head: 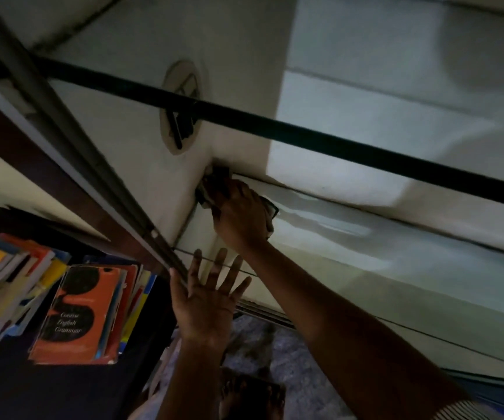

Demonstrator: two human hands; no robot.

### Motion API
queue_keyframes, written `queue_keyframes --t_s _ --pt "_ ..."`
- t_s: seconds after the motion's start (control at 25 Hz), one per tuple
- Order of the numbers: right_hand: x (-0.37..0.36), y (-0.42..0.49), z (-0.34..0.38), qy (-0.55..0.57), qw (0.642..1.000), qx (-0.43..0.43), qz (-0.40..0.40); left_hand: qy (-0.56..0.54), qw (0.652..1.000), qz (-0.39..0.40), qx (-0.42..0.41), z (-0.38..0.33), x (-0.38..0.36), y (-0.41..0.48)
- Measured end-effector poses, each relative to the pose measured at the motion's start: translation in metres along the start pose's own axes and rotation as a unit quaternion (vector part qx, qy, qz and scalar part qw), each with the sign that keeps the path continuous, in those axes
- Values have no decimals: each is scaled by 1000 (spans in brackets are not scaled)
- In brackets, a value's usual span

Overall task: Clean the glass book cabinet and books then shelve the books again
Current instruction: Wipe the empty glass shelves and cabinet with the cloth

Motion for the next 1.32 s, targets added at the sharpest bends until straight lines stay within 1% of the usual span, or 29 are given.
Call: queue_keyframes --t_s 0.04,0.12,0.24,0.4,0.44,0.52,0.6,0.68,0.72,0.76,0.8,0.88,0.92,1.0,1.04,1.12,1.16,1.24,1.28,1.32 --pt "1 -9 5 -1 1000 22 1 3 1000 5 2 0 0 -1" --pt "4 -30 9 17 995 94 -9 5 1000 8 0 0 0 -2" --pt "13 -60 1 59 979 194 -29 -2 1000 11 6 -4 3 -2" --pt "23 -102 -19 68 968 242 24 38 999 21 15 -11 15 4" --pt "27 -110 -26 72 967 241 33 48 998 31 20 -13 16 4" --pt "37 -127 -39 75 973 210 51 82 995 47 41 -18 20 7" --pt "54 -148 -49 57 984 162 52 184 981 39 44 -24 28 8" --pt "71 -175 -57 50 993 103 13 316 947 17 51 -30 45 14" --pt "80 -191 -58 53 996 77 -13 398 916 19 50 -33 56 15" --pt "87 -206 -57 56 997 54 -28 491 869 38 43 -36 70 17" --pt "89 -221 -54 59 997 35 -33 589 806 52 23 -39 82 15" --pt "83 -245 -49 66 998 6 -11 721 687 78 -37 -41 108 17" --pt "72 -252 -49 70 998 -4 3 761 637 103 -64 -39 119 24" --pt "49 -257 -51 87 995 -23 34 817 549 152 -90 -29 126 36" --pt "33 -256 -55 85 995 -33 39 841 497 183 -108 -19 130 43" --pt "-5 -245 -69 67 995 -54 44 868 401 235 -173 6 145 75" --pt "-29 -236 -80 66 994 -67 54 874 361 262 -192 18 151 95" --pt "-71 -210 -102 35 995 -76 59 882 309 289 -208 39 155 129" --pt "-92 -199 -110 16 997 -69 40 885 293 292 -213 50 158 142" --pt "-114 -191 -117 -1 998 -56 11 883 285 301 -218 59 163 153"
Point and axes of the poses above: each hand's wrist, its own y-axis towards the middle knuckle, its own x-axis out of the back of the hand, z = x × y, the point moved 2 cm from there along y, towards the middle knuckle, and after that the axes turned 3 degrees about -y, right-handed, at the moved point
